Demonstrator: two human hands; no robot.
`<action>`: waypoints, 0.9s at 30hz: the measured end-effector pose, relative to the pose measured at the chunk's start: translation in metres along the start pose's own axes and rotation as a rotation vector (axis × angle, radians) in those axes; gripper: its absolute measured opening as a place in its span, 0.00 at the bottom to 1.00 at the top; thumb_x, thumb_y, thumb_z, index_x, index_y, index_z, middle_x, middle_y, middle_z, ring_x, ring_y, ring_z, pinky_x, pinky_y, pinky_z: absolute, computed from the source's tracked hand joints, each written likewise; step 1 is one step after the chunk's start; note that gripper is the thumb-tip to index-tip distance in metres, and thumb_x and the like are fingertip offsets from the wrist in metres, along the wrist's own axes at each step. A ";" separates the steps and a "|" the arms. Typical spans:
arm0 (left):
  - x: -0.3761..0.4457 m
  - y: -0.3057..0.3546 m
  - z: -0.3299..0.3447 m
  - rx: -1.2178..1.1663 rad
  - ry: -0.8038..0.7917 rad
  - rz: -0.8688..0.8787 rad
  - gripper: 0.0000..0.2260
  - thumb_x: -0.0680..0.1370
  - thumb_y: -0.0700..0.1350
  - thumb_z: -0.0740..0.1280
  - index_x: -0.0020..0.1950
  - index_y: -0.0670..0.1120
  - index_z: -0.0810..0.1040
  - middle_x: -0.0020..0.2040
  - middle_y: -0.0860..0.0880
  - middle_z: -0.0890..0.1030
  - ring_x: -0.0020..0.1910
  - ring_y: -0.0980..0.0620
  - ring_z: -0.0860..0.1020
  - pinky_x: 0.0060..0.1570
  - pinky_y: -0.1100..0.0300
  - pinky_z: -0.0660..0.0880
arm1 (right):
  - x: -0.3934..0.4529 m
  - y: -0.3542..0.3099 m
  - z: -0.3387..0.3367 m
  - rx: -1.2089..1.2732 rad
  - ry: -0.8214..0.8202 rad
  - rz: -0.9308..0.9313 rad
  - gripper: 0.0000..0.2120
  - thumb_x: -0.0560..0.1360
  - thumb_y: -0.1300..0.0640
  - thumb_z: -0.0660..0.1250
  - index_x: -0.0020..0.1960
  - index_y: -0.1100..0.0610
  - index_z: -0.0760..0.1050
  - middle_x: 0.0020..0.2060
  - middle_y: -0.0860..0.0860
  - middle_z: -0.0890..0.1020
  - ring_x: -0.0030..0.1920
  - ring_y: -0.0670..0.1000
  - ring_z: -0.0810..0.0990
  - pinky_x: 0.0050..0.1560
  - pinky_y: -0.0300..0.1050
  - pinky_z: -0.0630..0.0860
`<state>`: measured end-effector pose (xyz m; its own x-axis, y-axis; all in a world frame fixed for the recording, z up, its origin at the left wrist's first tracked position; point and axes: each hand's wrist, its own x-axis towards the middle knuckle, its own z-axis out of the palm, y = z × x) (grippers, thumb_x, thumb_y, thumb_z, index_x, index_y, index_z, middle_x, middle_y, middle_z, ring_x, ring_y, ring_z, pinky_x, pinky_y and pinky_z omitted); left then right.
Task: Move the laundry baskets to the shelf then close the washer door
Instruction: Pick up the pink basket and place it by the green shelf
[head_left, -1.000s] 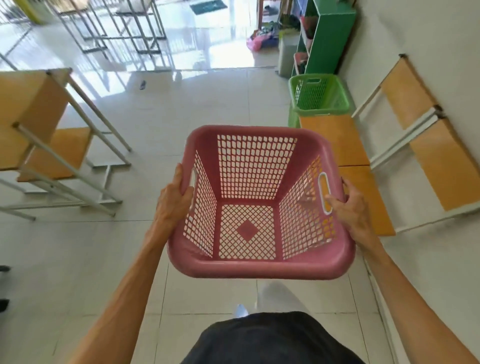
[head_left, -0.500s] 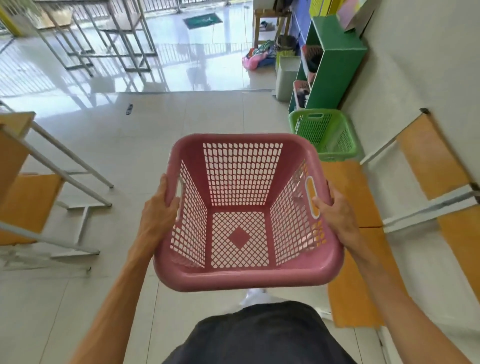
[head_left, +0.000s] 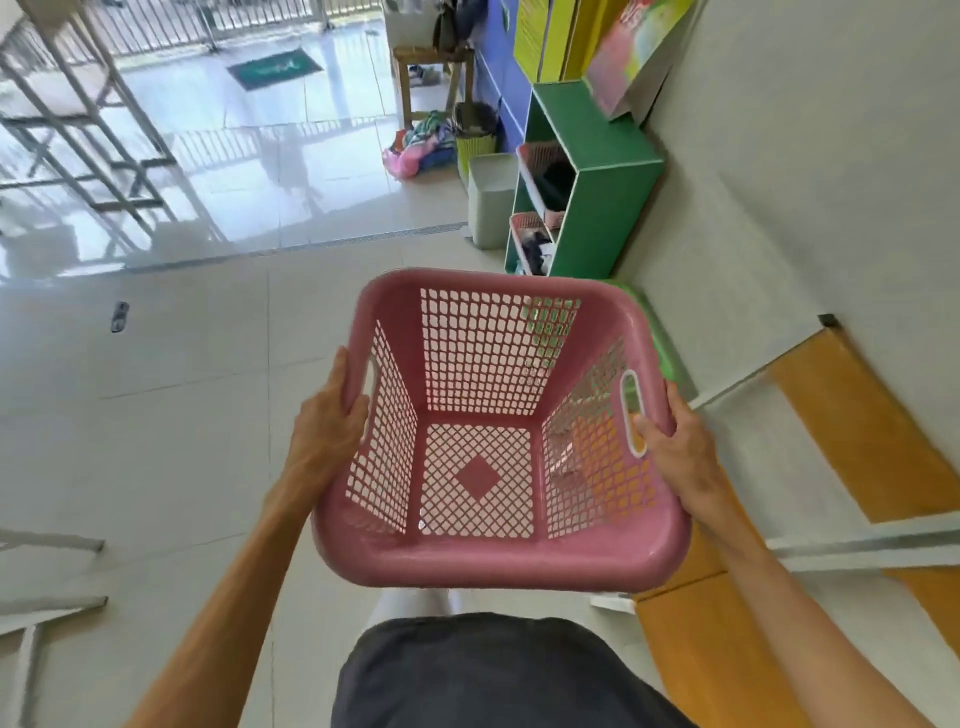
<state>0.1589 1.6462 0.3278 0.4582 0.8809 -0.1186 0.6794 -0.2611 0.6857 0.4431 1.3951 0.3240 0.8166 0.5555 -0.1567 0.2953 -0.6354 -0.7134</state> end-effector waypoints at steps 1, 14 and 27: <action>0.036 0.007 -0.001 0.017 -0.027 0.031 0.29 0.82 0.45 0.61 0.81 0.51 0.52 0.57 0.39 0.82 0.41 0.48 0.79 0.48 0.50 0.78 | 0.018 -0.005 0.004 0.030 0.028 0.038 0.29 0.78 0.56 0.66 0.77 0.54 0.62 0.52 0.49 0.78 0.47 0.51 0.78 0.46 0.38 0.73; 0.364 0.158 0.064 0.184 -0.331 0.495 0.31 0.80 0.45 0.63 0.81 0.54 0.53 0.58 0.37 0.80 0.52 0.37 0.79 0.52 0.45 0.75 | 0.155 -0.040 0.029 0.307 0.500 0.396 0.28 0.76 0.59 0.68 0.74 0.50 0.65 0.54 0.48 0.80 0.44 0.38 0.79 0.34 0.29 0.75; 0.529 0.319 0.221 0.192 -0.681 0.752 0.32 0.81 0.45 0.63 0.80 0.58 0.50 0.47 0.44 0.81 0.36 0.45 0.81 0.37 0.47 0.82 | 0.274 -0.019 0.018 0.463 0.882 0.686 0.28 0.76 0.60 0.69 0.74 0.52 0.65 0.49 0.45 0.79 0.39 0.35 0.81 0.30 0.32 0.77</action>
<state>0.7447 1.9412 0.3253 0.9892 0.0691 -0.1293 0.1359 -0.7632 0.6317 0.6523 1.5692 0.2823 0.8447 -0.4934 -0.2076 -0.3903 -0.3023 -0.8696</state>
